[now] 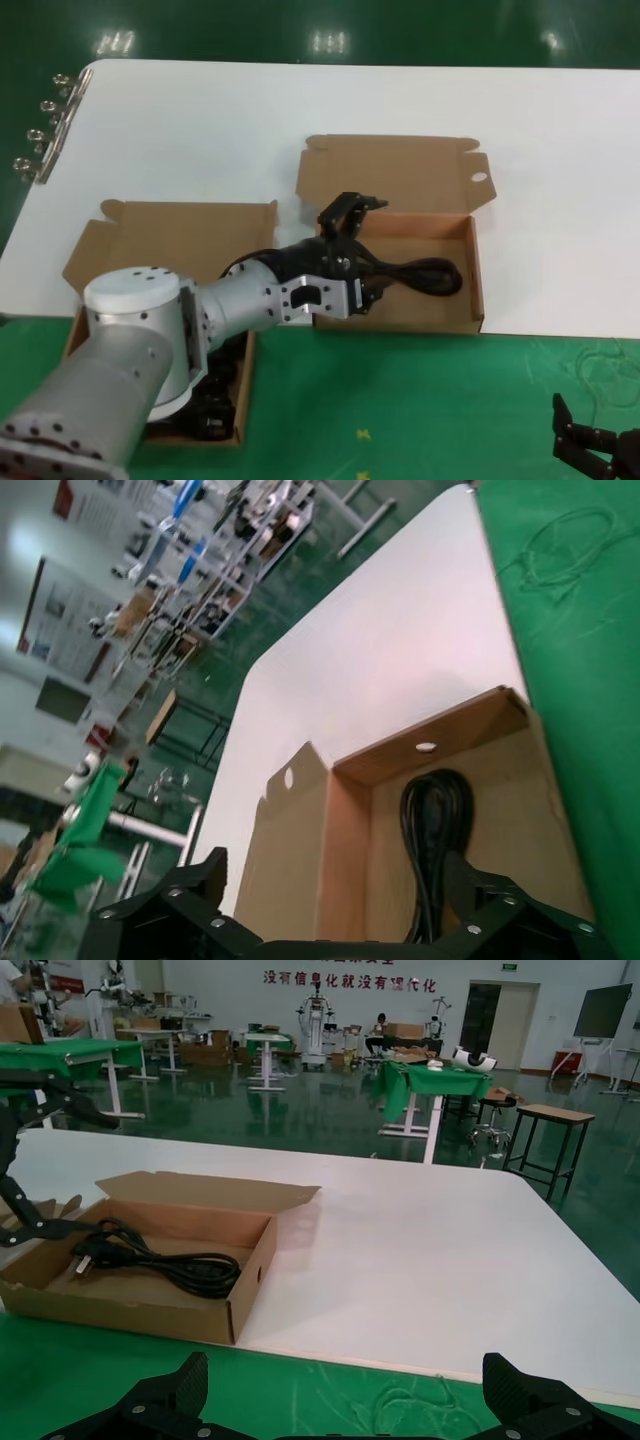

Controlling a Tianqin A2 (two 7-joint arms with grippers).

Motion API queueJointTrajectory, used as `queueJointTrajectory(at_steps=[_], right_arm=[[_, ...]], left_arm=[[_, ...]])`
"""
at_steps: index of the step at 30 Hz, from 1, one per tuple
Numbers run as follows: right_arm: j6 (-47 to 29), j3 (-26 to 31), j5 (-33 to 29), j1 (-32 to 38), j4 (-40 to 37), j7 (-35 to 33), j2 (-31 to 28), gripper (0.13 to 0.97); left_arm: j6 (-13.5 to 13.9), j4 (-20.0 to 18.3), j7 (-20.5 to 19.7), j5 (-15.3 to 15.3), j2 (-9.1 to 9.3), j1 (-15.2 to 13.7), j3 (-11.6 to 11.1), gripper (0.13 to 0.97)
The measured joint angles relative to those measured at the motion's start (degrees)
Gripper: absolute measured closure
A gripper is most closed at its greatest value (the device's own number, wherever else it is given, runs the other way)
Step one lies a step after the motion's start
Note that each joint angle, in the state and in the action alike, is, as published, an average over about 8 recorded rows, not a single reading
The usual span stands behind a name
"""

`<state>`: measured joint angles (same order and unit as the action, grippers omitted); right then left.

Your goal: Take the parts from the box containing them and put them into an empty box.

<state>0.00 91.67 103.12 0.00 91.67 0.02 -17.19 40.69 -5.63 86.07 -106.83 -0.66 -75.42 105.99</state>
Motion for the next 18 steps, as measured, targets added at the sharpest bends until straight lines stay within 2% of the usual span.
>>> queueJointTrajectory(at_steps=[8, 18], right_arm=[[0.0, 0.0, 0.0, 0.0, 0.0, 0.0, 0.0, 0.129], [0.0, 0.0, 0.0, 0.0, 0.0, 0.0, 0.0, 0.129]], left_arm=[[-3.7, -7.8, -7.9, 0.3, -1.49, 6.8, -1.3, 0.280], [-9.2, -19.5, -19.5, 0.8, -3.76, 17.1, -3.2, 0.171]])
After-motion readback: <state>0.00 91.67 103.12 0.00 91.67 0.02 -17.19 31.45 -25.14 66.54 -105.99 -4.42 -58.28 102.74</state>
